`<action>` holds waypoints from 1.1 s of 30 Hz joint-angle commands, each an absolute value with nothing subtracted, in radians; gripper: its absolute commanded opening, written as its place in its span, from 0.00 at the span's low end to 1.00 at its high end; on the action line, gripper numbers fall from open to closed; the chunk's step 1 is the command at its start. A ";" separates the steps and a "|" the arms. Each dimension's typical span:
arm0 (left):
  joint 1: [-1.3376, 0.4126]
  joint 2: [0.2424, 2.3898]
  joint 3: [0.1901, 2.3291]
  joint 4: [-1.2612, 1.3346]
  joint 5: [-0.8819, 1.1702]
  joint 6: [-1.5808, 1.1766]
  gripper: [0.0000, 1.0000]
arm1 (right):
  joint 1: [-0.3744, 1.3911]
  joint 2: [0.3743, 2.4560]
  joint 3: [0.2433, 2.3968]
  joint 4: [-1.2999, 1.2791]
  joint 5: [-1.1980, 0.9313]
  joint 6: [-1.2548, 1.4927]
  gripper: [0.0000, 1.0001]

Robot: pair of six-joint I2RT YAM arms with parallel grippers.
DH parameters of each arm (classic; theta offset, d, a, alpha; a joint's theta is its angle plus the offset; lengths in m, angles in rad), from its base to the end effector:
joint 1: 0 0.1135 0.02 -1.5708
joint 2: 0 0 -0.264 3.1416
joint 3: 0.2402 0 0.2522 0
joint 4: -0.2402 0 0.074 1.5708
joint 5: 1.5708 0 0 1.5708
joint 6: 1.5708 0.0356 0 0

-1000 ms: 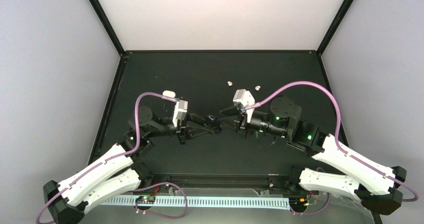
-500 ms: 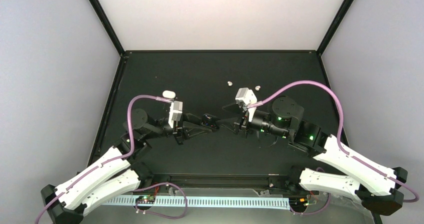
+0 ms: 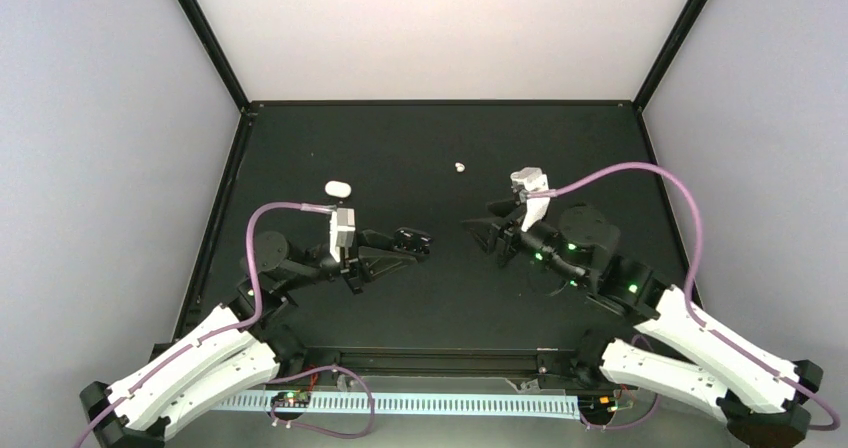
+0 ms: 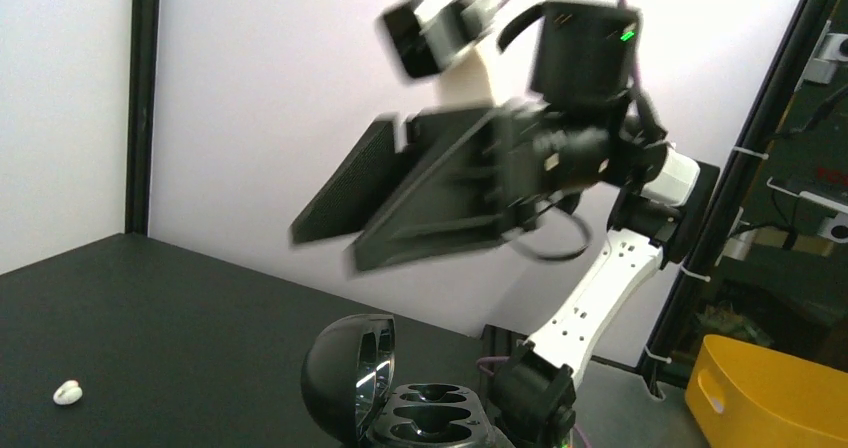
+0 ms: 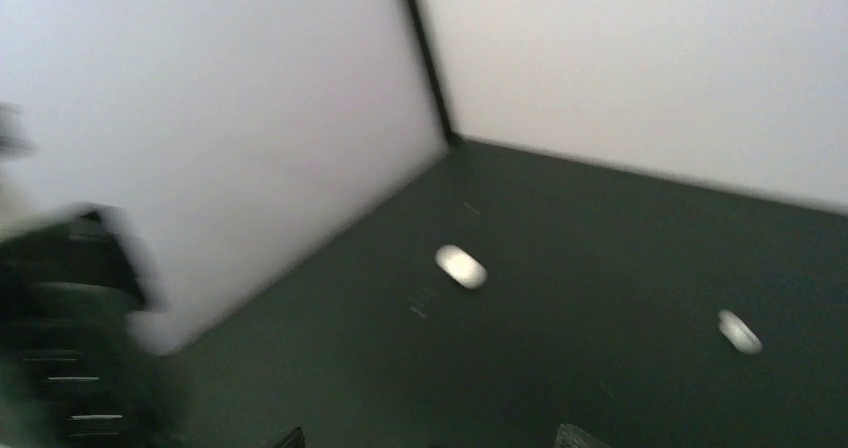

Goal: Insert the wireless bluetooth earbuds into the charging case
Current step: Adjust the charging case, then pick up the earbud from the center of the board.

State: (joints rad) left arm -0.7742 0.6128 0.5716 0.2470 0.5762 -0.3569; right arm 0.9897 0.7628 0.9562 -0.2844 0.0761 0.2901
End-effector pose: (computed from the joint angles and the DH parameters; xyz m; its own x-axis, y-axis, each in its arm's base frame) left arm 0.0958 -0.1208 0.3364 -0.2011 -0.2131 -0.9561 0.9577 0.1625 -0.2377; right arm 0.0940 0.1382 0.3919 -0.2743 0.1019 -0.9562 -0.7445 0.6069 0.2783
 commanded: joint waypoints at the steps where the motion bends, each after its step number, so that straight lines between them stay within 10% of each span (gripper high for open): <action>1: -0.780 0.587 0.553 0.241 0.581 -0.367 0.02 | 0.867 0.772 0.796 -0.381 0.262 0.518 0.64; 13: -0.779 0.543 0.556 0.184 0.581 -0.321 0.02 | 0.555 0.900 0.485 -0.266 0.147 0.726 0.52; 33: -0.779 0.547 0.531 0.209 0.594 -0.341 0.02 | 0.516 1.221 0.489 -0.167 0.110 0.689 0.38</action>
